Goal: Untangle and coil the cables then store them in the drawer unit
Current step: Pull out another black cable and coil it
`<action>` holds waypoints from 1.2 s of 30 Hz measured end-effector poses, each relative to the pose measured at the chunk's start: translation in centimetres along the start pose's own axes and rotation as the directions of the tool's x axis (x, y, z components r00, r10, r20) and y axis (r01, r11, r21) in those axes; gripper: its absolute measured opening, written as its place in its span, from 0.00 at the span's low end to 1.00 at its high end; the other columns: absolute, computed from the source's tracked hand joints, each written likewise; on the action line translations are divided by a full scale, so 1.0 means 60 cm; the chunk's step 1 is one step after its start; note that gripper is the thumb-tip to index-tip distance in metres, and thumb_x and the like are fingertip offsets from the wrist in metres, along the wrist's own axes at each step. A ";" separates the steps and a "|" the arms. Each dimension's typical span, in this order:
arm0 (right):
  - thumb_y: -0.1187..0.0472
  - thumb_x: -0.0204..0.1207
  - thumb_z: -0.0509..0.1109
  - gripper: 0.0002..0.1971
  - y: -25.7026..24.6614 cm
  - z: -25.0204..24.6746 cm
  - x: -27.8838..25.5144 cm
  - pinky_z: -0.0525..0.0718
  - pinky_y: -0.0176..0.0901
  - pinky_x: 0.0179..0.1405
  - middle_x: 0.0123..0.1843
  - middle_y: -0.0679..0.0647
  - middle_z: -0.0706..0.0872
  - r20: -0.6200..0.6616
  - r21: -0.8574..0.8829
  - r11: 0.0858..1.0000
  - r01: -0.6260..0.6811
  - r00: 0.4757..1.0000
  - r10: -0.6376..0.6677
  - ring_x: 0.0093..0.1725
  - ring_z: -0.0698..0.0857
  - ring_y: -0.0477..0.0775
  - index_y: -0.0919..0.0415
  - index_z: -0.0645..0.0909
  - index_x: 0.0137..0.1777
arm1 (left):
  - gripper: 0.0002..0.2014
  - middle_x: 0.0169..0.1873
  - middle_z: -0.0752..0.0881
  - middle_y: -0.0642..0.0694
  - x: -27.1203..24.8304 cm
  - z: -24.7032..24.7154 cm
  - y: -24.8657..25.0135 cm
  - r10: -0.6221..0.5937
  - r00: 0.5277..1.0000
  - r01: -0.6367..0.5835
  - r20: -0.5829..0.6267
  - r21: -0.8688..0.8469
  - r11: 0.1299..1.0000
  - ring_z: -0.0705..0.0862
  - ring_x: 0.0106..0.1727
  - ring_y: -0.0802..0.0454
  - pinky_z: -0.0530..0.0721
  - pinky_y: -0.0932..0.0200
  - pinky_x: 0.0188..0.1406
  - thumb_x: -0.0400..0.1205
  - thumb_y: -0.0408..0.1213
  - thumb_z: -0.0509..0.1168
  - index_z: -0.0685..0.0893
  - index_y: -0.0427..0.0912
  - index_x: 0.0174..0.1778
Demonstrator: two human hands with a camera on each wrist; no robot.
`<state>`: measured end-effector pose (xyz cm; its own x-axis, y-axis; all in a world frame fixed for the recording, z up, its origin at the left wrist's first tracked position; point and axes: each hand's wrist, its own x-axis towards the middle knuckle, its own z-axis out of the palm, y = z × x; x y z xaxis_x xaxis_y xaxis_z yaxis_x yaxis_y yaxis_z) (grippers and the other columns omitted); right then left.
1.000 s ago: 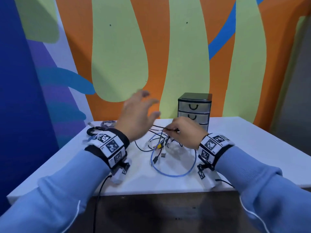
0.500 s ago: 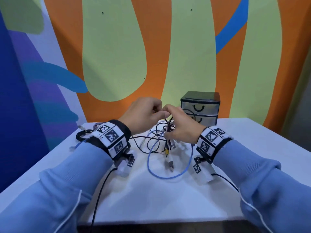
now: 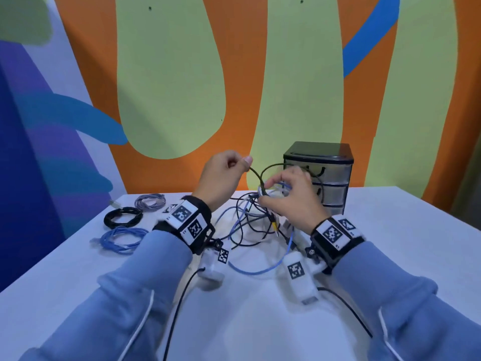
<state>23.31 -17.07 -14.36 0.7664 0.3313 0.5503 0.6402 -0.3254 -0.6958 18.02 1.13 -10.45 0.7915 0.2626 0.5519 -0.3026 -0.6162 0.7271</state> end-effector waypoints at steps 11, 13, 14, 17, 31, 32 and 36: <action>0.57 0.64 0.89 0.13 -0.008 -0.021 -0.002 0.81 0.41 0.45 0.49 0.48 0.82 -0.011 -0.019 0.984 0.177 0.984 -0.178 0.44 0.82 0.45 0.49 0.87 0.43 | 0.10 0.24 0.78 0.58 -0.024 0.000 0.011 0.184 0.983 -0.177 -0.024 0.167 0.970 0.74 0.31 0.58 0.70 0.57 0.32 0.84 0.47 0.77 0.88 0.52 0.38; 0.56 0.64 0.89 0.13 -0.005 -0.021 0.001 0.88 0.45 0.44 0.44 0.45 0.90 0.025 -0.002 0.991 0.133 0.991 -0.133 0.41 0.86 0.44 0.50 0.88 0.45 | 0.11 0.31 0.85 0.55 -0.027 0.001 0.007 0.189 0.979 -0.184 -0.081 0.063 0.981 0.82 0.36 0.55 0.81 0.51 0.41 0.86 0.45 0.75 0.86 0.49 0.39; 0.58 0.66 0.87 0.12 -0.005 -0.019 0.000 0.90 0.47 0.50 0.46 0.43 0.93 0.060 -0.019 0.992 0.126 0.990 -0.124 0.45 0.89 0.42 0.51 0.91 0.48 | 0.10 0.35 0.88 0.54 -0.029 0.002 0.007 0.197 0.977 -0.195 -0.085 0.033 0.980 0.86 0.41 0.55 0.85 0.49 0.47 0.87 0.44 0.73 0.85 0.48 0.41; 0.66 0.68 0.78 0.13 0.008 -0.010 0.000 0.90 0.51 0.62 0.50 0.42 0.95 0.091 0.011 0.991 0.136 0.986 -0.136 0.54 0.92 0.40 0.50 0.94 0.50 | 0.08 0.42 0.91 0.54 -0.032 0.006 0.008 0.210 0.976 -0.212 -0.052 -0.032 0.977 0.91 0.50 0.55 0.88 0.43 0.54 0.88 0.45 0.70 0.84 0.49 0.44; 0.68 0.62 0.63 0.11 -0.017 -0.039 -0.001 0.69 0.48 0.37 0.31 0.55 0.77 0.214 0.314 0.950 0.001 0.974 -0.071 0.34 0.71 0.54 0.53 0.82 0.38 | 0.08 0.36 0.93 0.44 -0.034 -0.018 0.000 -0.163 0.899 0.034 -0.407 -0.304 0.952 0.94 0.29 0.40 0.92 0.44 0.32 0.93 0.41 0.64 0.80 0.42 0.50; 0.67 0.64 0.63 0.09 -0.017 -0.044 -0.001 0.69 0.51 0.39 0.31 0.55 0.77 0.205 0.318 0.948 0.014 0.975 -0.083 0.35 0.71 0.55 0.52 0.82 0.36 | 0.08 0.36 0.93 0.42 -0.036 -0.018 0.005 -0.202 0.894 0.056 -0.400 -0.348 0.936 0.93 0.28 0.39 0.90 0.48 0.29 0.93 0.41 0.63 0.79 0.43 0.51; 0.53 0.74 0.75 0.11 -0.015 -0.050 -0.008 0.73 0.48 0.41 0.33 0.57 0.77 0.189 0.309 0.948 0.072 0.973 -0.135 0.37 0.74 0.53 0.60 0.81 0.39 | 0.09 0.39 0.95 0.39 -0.035 -0.022 0.009 -0.277 0.921 0.167 -0.273 -0.363 0.917 0.91 0.26 0.41 0.79 0.59 0.22 0.94 0.45 0.62 0.79 0.44 0.52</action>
<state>22.50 -19.61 -12.61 0.6494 0.5332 0.5422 0.6462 -0.0112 -0.7631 15.51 1.22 -10.68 0.6678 0.6153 0.4189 -0.3376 -0.2512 0.9071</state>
